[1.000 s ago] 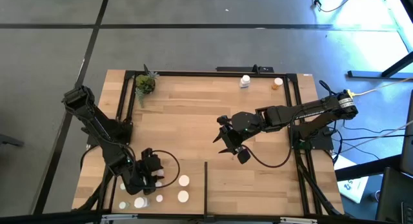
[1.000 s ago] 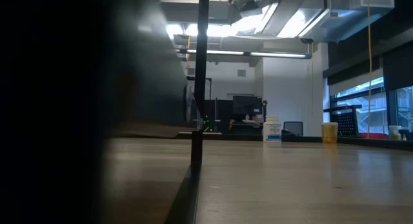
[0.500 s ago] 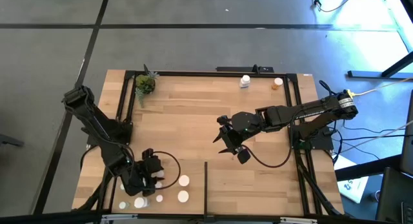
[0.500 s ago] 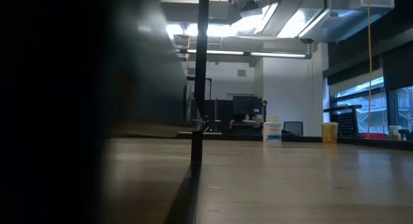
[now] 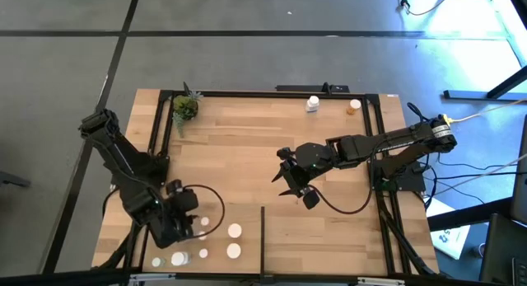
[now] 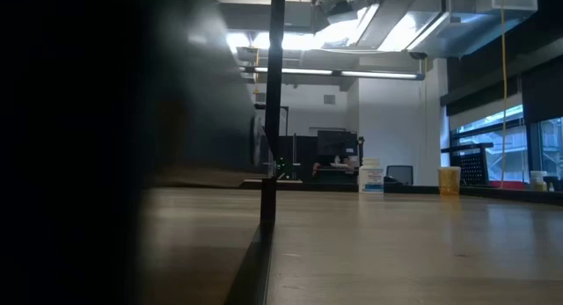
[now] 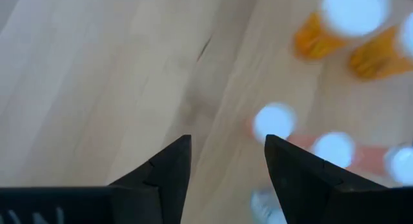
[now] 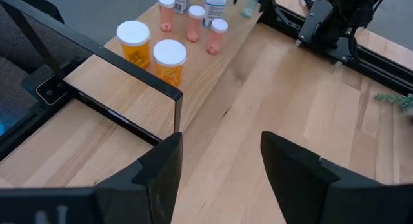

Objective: Pick and place medicine bottles onto shelf by color
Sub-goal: Adjust the white pill bottle on the shelf

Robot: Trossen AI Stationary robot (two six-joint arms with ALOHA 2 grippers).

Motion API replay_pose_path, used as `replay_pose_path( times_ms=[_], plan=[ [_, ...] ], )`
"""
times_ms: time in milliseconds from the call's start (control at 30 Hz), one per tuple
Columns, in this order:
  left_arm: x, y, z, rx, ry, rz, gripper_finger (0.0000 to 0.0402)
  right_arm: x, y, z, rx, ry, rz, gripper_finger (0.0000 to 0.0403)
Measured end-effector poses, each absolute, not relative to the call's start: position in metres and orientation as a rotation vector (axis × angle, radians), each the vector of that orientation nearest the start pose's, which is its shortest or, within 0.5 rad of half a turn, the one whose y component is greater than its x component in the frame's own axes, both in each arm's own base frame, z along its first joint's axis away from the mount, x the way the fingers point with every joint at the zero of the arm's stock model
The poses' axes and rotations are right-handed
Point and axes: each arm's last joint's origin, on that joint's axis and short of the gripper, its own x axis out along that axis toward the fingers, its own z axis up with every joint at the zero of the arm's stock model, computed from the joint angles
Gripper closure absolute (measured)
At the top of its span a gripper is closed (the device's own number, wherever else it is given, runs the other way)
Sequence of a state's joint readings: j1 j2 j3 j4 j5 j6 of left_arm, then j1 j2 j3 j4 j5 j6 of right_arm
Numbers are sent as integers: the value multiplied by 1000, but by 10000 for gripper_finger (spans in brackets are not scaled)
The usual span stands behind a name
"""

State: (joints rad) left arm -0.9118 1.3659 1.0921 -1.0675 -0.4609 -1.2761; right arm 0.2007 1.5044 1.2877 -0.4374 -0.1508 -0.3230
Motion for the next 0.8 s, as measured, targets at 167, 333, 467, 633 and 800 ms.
replay_pose_path(
  times_ms=[167, 333, 467, 633, 800],
  plan=[
    [144, -177, 260, -369, 1170, 419, 211, 324, 70, 314, -324, 597, 442, 191],
    [143, -178, 260, -381, 1191, 420, 211, 324, 70, 314, -325, 597, 442, 191],
    [142, -178, 257, -391, 1221, 412, 211, 324, 70, 314, -325, 597, 442, 191],
    [144, -176, 247, -410, 1269, 421, 211, 324, 70, 314, -325, 597, 442, 191],
    [145, -176, 247, -397, 1275, 389, 211, 324, 70, 314, -324, 597, 442, 191]
  ],
)
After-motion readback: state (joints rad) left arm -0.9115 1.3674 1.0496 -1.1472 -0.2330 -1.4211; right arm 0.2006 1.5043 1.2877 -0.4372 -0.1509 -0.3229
